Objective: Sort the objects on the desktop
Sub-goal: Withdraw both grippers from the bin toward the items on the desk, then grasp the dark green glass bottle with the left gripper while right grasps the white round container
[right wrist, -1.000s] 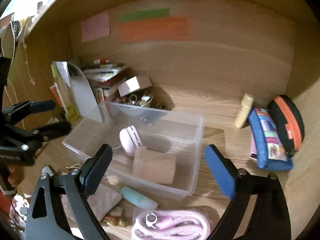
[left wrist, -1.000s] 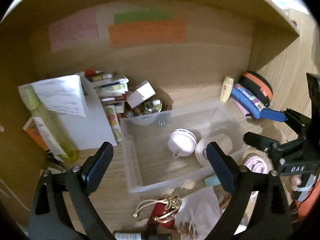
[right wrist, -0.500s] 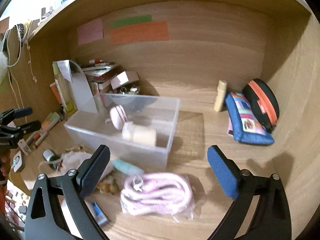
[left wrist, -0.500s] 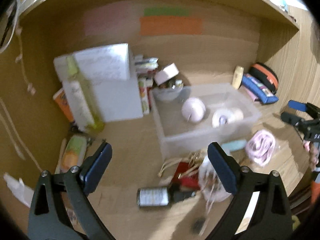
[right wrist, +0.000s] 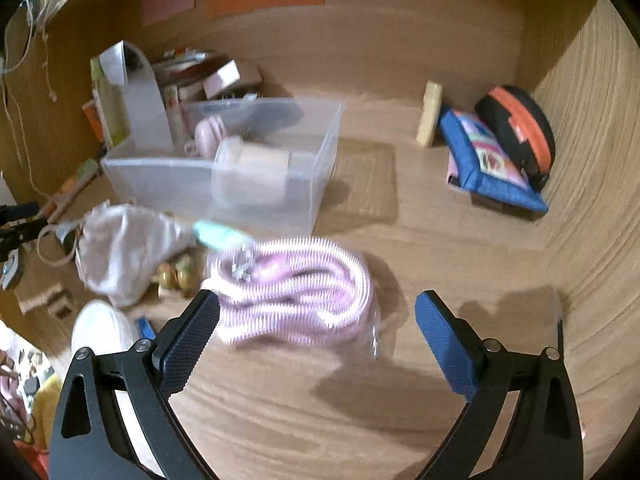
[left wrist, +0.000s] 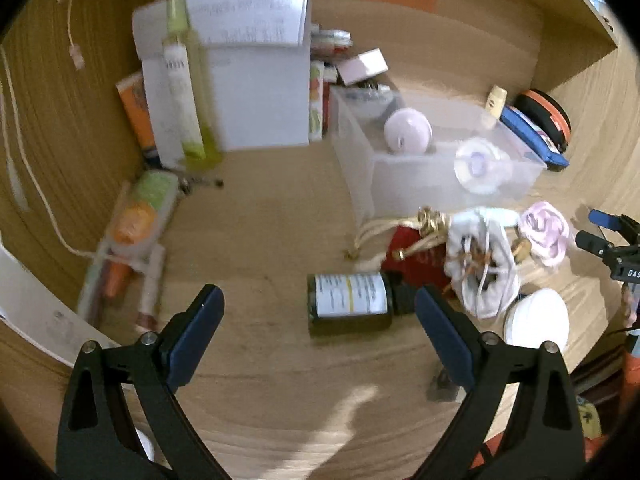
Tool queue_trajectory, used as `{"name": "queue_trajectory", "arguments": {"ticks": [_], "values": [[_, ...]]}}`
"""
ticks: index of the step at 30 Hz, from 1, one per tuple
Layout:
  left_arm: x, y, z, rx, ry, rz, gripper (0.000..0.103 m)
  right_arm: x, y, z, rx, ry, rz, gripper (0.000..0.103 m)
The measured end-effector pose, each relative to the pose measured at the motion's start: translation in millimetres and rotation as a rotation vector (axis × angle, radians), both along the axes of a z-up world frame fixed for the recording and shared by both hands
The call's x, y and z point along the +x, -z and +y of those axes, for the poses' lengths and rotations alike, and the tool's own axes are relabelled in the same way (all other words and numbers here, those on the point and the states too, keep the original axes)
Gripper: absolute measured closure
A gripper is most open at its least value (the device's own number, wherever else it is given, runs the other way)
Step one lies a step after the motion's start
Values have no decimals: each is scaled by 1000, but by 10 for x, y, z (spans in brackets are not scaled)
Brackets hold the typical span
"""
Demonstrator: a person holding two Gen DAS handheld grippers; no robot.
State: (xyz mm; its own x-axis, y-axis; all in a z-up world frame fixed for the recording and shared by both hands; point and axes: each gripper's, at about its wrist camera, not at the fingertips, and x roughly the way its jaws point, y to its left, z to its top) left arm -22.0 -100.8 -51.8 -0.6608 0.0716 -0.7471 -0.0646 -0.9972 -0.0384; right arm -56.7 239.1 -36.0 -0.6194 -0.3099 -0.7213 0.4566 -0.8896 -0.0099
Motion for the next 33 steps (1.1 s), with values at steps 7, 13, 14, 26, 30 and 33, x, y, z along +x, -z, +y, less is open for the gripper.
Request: {"name": "queue_trajectory", "arguments": {"ticks": [7,13,14,26,30,33], "values": [[-81,179,82,9,8,-15,6,182,63,-83,-16,-62,-30,5],[-166,248,111,36,23,-25,21,368,40,-339,-58,-176,-45,5],[-170,256,111,49,23,-25,22,416,28,-392,-76,-207,-50,5],[-91,244,64,99,46,-1,42,702,275,-1034,-20,-392,-59,7],[-29,245,18,79,30,12,42,704,350,-1076,-13,-406,-73,27],[12,239,-31,79,8,22,42,690,378,-1072,-33,-415,-96,36]]}}
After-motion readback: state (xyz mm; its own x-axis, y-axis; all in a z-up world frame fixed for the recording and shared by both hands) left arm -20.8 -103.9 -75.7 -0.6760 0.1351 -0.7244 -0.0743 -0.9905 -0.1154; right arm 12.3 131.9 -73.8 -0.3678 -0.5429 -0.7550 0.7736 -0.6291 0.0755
